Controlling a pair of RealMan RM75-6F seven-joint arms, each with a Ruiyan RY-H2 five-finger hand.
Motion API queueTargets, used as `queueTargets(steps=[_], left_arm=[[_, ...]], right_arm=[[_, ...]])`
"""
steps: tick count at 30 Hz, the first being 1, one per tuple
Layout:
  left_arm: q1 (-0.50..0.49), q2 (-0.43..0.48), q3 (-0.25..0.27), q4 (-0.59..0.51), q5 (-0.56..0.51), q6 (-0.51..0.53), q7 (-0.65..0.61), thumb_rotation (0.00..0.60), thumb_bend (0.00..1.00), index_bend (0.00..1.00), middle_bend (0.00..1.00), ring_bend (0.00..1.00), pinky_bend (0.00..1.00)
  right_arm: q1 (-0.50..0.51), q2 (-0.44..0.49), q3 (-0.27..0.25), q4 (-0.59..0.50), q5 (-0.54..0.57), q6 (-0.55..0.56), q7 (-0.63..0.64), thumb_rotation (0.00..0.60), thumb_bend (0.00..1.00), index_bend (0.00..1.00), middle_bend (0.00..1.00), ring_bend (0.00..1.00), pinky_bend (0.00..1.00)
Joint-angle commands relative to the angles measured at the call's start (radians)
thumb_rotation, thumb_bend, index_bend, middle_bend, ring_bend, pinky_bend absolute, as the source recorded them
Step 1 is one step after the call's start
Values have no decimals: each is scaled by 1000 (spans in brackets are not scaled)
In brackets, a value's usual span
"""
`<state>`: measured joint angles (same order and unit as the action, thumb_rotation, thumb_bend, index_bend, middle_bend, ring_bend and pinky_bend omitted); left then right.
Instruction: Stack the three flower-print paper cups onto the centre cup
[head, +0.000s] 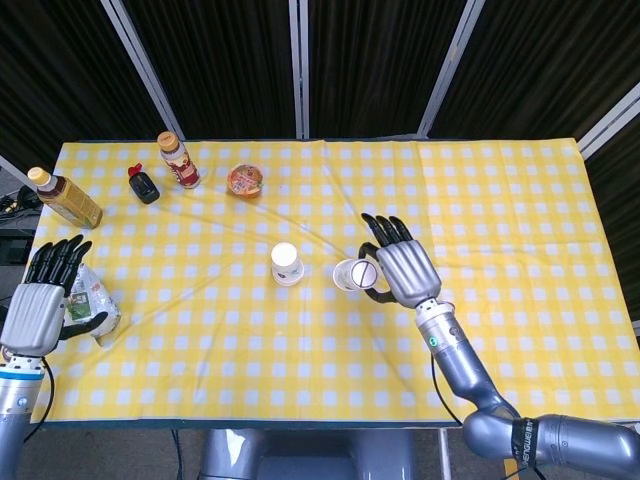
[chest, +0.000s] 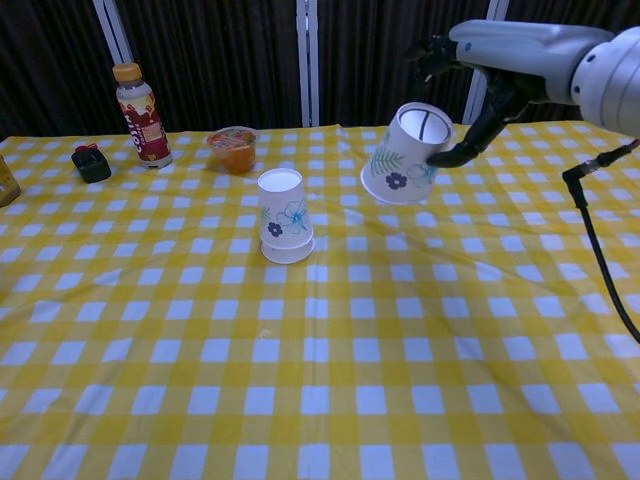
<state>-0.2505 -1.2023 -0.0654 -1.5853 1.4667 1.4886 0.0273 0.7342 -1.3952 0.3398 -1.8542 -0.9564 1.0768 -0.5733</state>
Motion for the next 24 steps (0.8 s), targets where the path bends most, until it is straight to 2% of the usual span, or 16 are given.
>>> queueTargets(steps=[1,11,19,24], left_arm=[[-1,1,-2,3,-2,-8,-7,600,122,0,0,0,0],[0,8,-13,16,-13,-32,-50,600,122,0,0,0,0],[-4,11,-14,23,-11,-56,-72,600,122,0,0,0,0],[-6,11,-21,30,-22,-69,-82,600,122,0,0,0,0]], right_arm=[[52,-32,28,7,38,-1,-36,600,156,471,26,0,0],[188,-179,91,142,111,-20,-25,600,155,470,28,0,0],[251,-256,91,298,137,-50,13,600,154,470,28,0,0],[273,-275,82,351,146,-66,28,600,155,470,28,0,0]])
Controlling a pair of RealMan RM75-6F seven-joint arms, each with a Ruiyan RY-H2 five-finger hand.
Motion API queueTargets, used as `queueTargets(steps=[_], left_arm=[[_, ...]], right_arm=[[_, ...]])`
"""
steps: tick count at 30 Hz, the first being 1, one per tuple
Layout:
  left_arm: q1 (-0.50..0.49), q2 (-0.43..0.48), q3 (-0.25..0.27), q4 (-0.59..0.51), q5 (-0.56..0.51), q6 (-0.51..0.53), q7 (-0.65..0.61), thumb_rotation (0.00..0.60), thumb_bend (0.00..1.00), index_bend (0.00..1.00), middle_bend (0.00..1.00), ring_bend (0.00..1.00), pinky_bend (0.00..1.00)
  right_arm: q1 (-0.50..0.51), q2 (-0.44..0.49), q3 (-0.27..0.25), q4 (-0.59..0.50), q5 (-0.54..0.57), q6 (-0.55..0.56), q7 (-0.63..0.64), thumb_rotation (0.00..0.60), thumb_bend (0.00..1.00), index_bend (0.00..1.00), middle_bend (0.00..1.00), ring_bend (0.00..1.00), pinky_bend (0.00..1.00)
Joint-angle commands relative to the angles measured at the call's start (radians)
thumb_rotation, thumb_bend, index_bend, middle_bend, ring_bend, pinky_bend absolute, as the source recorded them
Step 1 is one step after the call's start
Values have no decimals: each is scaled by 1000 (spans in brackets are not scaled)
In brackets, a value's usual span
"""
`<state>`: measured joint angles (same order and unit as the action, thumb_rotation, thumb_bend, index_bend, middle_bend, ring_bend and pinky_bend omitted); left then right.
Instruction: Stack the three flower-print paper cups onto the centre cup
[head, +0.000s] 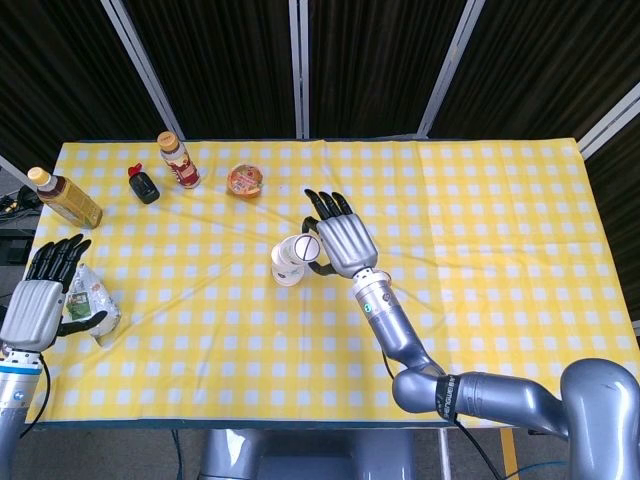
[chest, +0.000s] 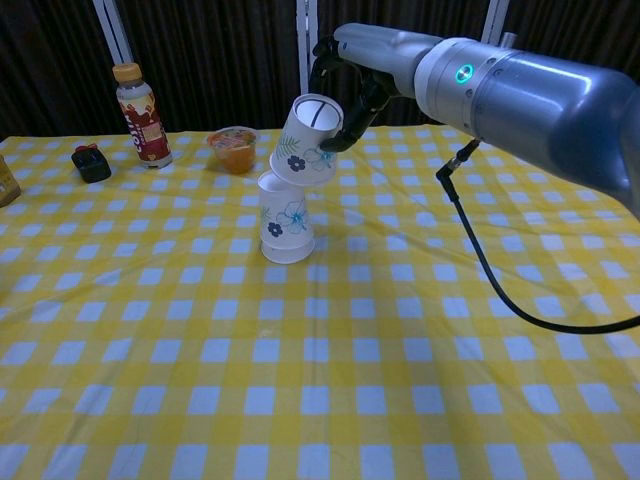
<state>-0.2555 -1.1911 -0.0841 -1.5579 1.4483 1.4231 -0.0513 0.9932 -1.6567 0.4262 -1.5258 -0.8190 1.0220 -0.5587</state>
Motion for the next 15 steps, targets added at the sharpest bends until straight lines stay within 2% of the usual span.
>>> queueTargets(steps=[1,15], left_arm=[[-1,1,-2,4,-4,-7,-6,600,122,0,0,0,0],[-4,2,-7,10,-9,-32,-17,600,122,0,0,0,0]], right_arm=[[17,-17,-4,30,12,-15,18,600,154,471,28,0,0],[61,-52,-17,92,16,-32,41,600,155,470,28,0,0]])
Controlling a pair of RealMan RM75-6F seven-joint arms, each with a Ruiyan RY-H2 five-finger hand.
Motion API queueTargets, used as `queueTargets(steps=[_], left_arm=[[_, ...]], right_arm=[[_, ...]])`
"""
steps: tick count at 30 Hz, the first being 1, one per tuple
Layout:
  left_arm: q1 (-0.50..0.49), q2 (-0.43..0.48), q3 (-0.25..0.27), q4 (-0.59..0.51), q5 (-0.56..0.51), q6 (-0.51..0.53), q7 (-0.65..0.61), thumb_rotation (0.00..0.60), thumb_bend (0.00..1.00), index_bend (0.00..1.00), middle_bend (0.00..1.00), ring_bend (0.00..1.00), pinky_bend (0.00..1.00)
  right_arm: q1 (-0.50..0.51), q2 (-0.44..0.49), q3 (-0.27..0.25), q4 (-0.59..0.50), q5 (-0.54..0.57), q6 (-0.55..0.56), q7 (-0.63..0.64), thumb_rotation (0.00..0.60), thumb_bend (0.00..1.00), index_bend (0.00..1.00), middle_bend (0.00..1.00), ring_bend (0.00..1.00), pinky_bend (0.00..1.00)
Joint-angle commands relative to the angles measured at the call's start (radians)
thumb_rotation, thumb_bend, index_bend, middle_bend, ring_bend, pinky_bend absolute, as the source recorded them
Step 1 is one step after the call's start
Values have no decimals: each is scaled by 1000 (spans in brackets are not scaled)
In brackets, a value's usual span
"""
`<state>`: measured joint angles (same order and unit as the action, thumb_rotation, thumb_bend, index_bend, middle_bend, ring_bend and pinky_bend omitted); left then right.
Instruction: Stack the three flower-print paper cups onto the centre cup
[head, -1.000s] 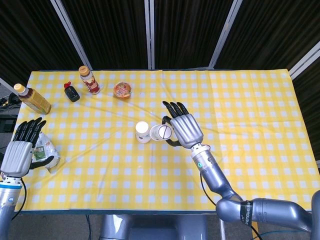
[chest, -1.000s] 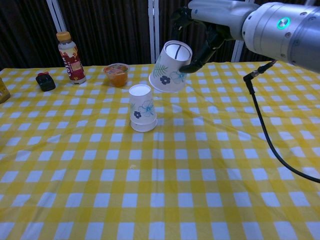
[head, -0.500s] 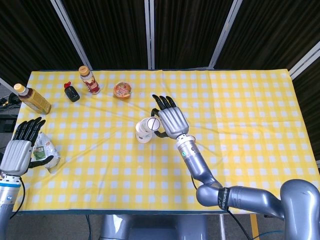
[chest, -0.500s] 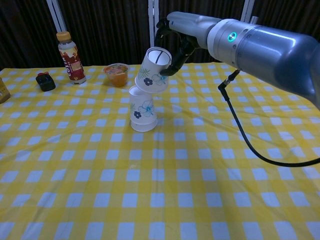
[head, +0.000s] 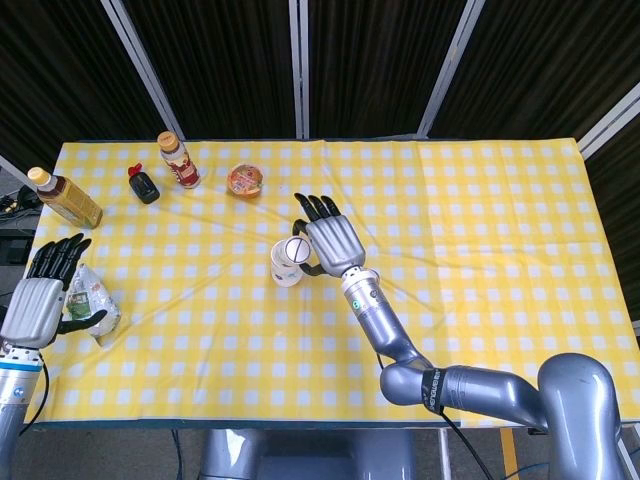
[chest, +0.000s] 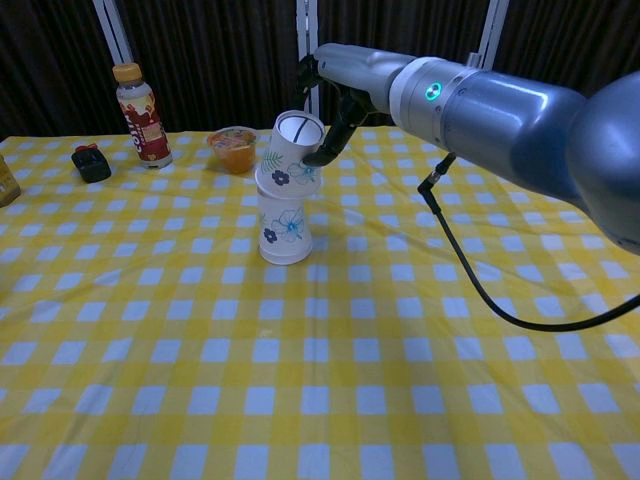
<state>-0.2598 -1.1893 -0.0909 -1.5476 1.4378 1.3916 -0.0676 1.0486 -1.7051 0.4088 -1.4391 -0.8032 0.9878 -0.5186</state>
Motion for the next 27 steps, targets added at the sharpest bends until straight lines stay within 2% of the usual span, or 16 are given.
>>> queueTargets(steps=[1,19,27], left_arm=[[0,0,0,0,2,-1,-1,600,122,0,0,0,0],[-1,-1,-4,7,1,-13,-11,600,123,0,0,0,0],[-1,0,-6,7,3,-15,-15,600,122,0,0,0,0]], right_arm=[[9,-5,5,6,-2,6,4,600,155,470,28,0,0],[34,-18,-20,17,1,21,-30,600,155,470,27,0,0],[29,11,-22,-48,10,62,-67,600,154,470,27,0,1]])
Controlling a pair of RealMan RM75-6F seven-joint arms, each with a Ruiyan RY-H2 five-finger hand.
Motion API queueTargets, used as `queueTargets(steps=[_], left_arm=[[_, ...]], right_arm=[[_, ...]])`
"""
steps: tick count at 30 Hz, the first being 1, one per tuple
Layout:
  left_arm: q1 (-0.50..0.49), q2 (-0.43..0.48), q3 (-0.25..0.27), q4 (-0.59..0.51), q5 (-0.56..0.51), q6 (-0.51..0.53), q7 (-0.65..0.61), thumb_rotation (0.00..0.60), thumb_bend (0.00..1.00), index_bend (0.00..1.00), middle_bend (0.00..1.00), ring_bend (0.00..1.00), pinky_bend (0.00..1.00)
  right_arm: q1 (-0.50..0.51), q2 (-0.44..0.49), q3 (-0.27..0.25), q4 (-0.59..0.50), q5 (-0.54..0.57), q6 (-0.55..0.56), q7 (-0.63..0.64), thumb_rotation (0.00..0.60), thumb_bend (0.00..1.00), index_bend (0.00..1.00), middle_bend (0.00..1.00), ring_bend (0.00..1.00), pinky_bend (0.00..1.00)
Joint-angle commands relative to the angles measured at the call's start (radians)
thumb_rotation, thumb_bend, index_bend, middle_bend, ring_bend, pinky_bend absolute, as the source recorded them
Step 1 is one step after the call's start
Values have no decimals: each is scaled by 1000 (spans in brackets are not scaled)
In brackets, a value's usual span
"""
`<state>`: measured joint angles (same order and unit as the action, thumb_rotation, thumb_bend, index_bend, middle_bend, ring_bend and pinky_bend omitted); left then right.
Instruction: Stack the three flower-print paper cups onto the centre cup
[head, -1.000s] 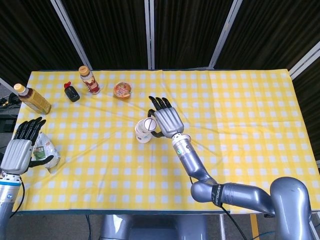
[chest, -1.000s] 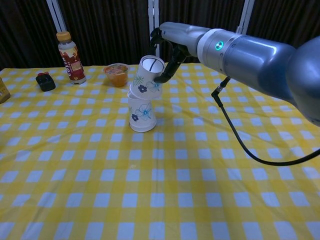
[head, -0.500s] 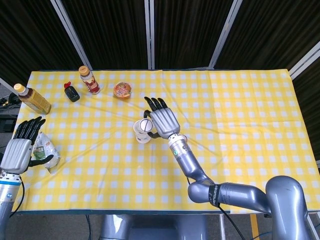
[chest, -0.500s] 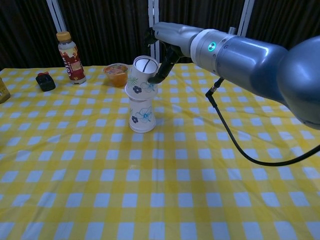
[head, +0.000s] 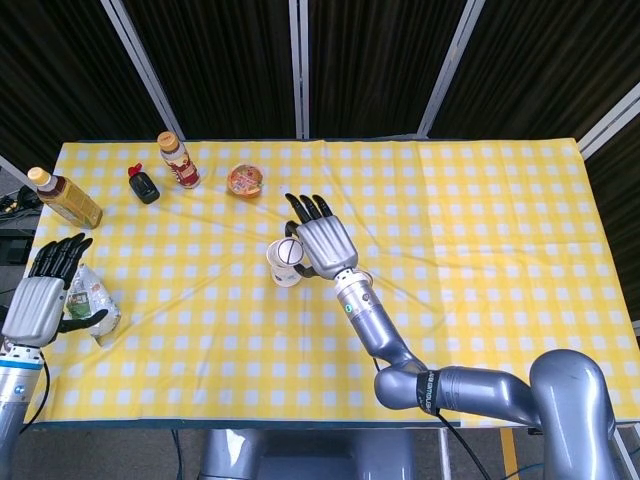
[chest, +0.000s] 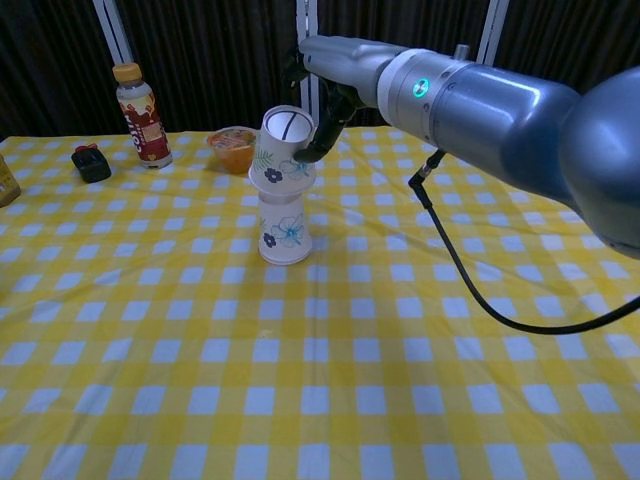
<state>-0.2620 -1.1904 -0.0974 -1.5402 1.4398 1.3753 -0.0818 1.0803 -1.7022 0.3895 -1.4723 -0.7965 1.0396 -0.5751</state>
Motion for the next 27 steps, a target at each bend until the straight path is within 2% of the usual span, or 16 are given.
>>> queueTargets(steps=[1,9,24,27], left_arm=[[2,2,0,-1,1,2,-1,600,122,0,0,0,0],[4,4,0,-7,5,4,-2,600,122,0,0,0,0],[7,9,-8,-4,0,8,-18,600,123,0,0,0,0],[6,9,-6,-5,3,5,-16,600,122,0,0,0,0]], right_arm=[[-4,13,-5,-26,6,16,-18,600,154,470,28,0,0],[-12,26,-26,-76,32,42,-60,600,155,470,25,0,1],[2,-32,-36,18,49,8,-26,600,150,467,15,0,1],[7,-51,-31,34,37,6,-7,600,146,400,4,0,0]])
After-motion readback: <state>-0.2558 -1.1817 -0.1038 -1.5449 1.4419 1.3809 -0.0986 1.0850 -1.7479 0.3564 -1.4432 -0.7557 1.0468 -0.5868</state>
